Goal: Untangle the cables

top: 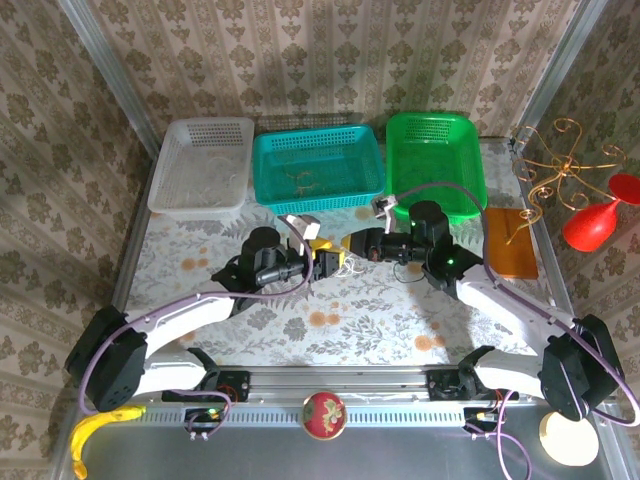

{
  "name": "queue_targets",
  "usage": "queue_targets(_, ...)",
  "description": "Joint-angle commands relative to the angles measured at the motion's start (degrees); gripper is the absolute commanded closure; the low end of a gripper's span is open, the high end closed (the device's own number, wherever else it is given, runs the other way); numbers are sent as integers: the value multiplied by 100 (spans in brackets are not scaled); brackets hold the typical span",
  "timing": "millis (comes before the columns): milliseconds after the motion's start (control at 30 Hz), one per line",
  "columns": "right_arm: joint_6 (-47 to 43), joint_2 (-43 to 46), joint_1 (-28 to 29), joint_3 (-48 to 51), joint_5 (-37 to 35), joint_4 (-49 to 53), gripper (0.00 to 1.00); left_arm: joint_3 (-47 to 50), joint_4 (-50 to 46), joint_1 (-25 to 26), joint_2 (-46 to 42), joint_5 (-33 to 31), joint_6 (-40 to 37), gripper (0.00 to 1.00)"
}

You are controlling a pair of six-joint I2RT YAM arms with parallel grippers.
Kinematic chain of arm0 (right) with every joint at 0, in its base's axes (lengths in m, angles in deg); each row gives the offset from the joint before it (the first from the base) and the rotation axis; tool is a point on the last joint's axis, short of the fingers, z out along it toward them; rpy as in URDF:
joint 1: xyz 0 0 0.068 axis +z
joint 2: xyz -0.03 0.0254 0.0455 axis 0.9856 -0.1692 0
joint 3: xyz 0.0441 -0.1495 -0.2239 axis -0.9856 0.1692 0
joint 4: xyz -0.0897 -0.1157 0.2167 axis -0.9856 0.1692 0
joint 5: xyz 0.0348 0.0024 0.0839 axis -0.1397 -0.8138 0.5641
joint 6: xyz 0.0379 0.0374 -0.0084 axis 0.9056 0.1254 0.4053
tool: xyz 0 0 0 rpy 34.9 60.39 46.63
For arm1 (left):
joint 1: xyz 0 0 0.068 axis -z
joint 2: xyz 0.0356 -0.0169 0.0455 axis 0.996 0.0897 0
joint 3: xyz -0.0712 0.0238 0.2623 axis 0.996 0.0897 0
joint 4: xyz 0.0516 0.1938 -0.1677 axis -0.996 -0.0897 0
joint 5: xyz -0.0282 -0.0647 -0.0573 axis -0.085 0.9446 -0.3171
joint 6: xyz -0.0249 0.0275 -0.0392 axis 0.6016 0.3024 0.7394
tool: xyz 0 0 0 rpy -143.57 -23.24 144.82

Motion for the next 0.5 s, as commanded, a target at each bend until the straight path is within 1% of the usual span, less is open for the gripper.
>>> queue_targets(0,-104,-52,80,-158,146,84,100,-258,-98,55,84,14,-266,47)
queue_targets(67,-97,-68,98,-157,138,68,100,-281,-34,79,151,117,-283,51)
queue_targets(100,-99,-77,98,-163,138,62,100,-289,29,73,186,183,-278,57)
queue_targets(167,-96,-79,102,-176,120,67,100,-276,172,81,249,282,-236,72)
queue_targets(267,-93,-70,100,-202,104,67,100,-207,381,90,280,314,-152,86)
queue_targets(333,-105,-70,98,-222,81,93,100,-160,465,85,267,299,-109,97)
queue_targets(367,-108,-70,90,-228,59,107,100,-129,502,89,250,269,-84,100)
queue_targets(467,-115,-78,60,-239,32,112,100,-34,611,86,165,146,13,100)
